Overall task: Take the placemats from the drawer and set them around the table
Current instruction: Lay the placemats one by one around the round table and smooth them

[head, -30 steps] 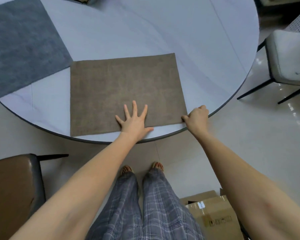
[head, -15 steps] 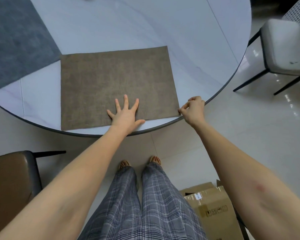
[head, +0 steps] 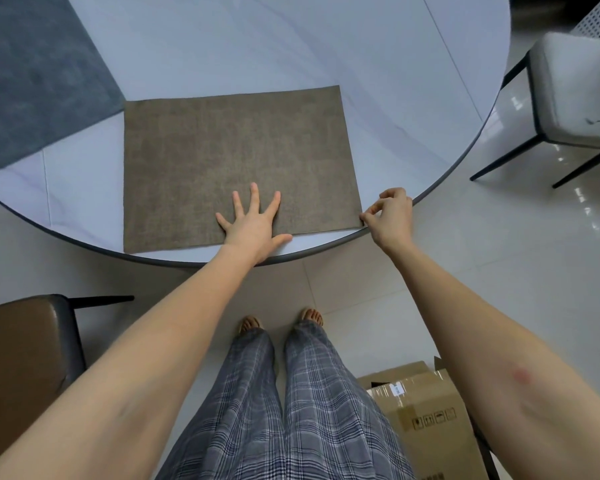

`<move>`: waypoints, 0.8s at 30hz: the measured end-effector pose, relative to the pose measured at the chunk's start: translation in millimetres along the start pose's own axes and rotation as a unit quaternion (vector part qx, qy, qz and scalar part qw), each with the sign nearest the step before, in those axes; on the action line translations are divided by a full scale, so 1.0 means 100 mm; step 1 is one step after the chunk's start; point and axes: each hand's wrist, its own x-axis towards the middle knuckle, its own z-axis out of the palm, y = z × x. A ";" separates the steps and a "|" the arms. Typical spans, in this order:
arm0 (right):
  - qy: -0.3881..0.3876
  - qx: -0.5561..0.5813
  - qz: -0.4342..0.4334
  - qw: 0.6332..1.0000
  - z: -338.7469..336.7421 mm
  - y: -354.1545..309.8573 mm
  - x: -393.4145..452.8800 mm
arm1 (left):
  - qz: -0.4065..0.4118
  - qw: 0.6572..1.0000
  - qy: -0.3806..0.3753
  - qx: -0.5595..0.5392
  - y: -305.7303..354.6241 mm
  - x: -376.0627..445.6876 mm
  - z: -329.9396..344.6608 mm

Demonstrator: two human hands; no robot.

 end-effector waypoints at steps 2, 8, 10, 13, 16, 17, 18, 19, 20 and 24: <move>0.002 0.011 0.006 1.000 0.00 0.00 0.00 | 0.001 1.000 0.002 -0.001 -0.01 0.01 0.00; -0.003 -0.002 0.015 1.000 -0.04 -0.09 -0.05 | 0.000 1.000 -0.008 0.012 -0.01 0.00 -0.01; 0.019 -0.037 -0.020 0.999 -0.03 -0.17 -0.12 | 0.008 1.000 -0.013 0.013 -0.05 0.00 -0.08; 0.025 -0.045 -0.134 0.990 0.11 -0.36 -0.24 | 0.018 0.996 0.083 -0.013 -0.25 -0.02 -0.19; -0.005 -0.077 -0.251 0.965 0.36 -0.67 -0.24 | -0.032 0.984 0.176 -0.003 -0.46 0.02 -0.16; -0.012 -0.094 -0.288 0.953 0.45 -0.79 -0.21 | -0.055 0.982 0.181 0.003 -0.50 0.07 -0.12; -0.021 -0.110 -0.319 0.941 0.54 -0.92 -0.17 | -0.078 0.981 0.177 -0.007 -0.54 0.12 -0.07; -0.033 -0.126 -0.342 0.931 0.63 -1.06 -0.12 | -0.098 0.981 0.167 -0.027 -0.57 0.16 -0.02; -0.045 -0.144 -0.359 0.921 0.72 -1.19 -0.08 | -0.112 0.980 0.156 -0.047 -0.59 0.19 0.04; -0.095 -0.201 -0.392 0.893 1.06 -1.36 0.01 | -0.122 0.978 0.160 -0.055 -0.66 0.25 0.23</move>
